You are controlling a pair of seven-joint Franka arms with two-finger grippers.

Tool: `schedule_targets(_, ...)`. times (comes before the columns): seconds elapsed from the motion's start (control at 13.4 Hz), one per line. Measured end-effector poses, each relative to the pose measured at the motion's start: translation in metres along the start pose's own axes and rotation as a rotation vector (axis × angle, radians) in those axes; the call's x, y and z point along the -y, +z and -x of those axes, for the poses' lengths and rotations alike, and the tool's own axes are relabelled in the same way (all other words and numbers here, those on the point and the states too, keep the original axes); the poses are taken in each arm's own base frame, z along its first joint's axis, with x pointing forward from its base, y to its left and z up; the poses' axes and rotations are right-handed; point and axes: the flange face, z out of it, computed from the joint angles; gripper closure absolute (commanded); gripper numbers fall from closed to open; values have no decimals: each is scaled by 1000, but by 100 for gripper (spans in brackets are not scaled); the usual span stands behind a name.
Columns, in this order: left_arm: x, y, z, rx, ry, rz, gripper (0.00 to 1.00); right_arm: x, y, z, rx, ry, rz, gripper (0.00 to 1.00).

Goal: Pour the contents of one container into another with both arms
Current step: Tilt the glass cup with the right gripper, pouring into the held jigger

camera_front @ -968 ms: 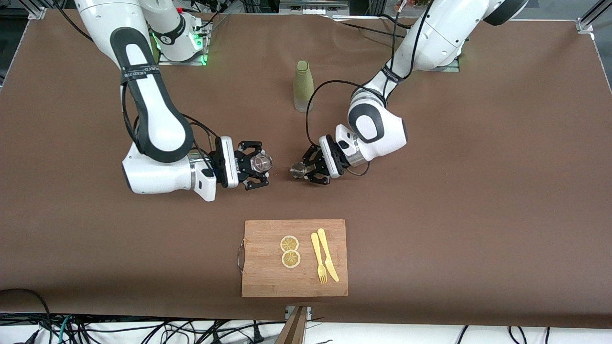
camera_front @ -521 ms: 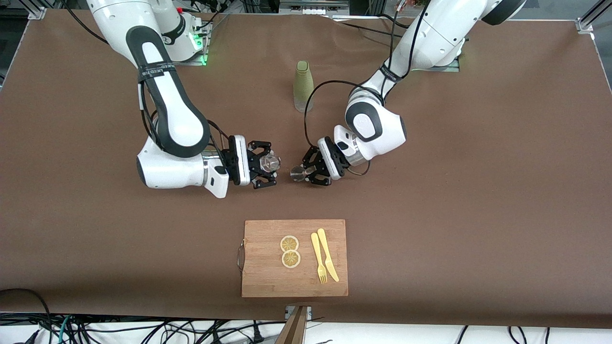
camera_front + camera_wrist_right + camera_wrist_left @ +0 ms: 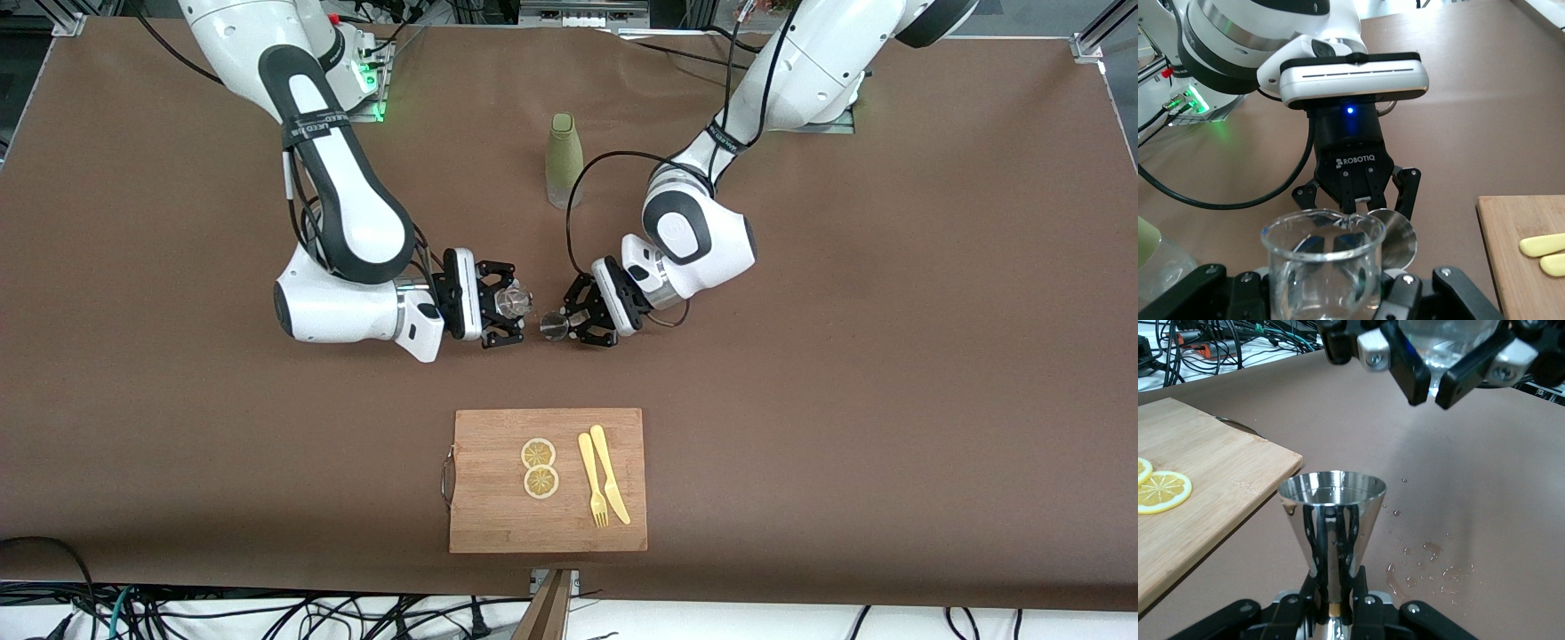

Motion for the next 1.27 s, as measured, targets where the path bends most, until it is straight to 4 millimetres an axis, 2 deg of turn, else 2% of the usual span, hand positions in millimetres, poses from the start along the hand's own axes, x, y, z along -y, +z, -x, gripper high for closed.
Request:
schedule_targets(0.6, 15, -9, 1, -43, 25, -33, 100, -3, 5, -4, 47, 42, 64, 100)
schedule_targets(0.97, 13, -9, -4, -68, 13, -24, 100, -4, 14, -8, 123, 59, 83, 100)
schedule_targets(1.27, 16, -16, -9, -88, 31, -31, 100, -15, 20, -7, 131, 68, 110, 100)
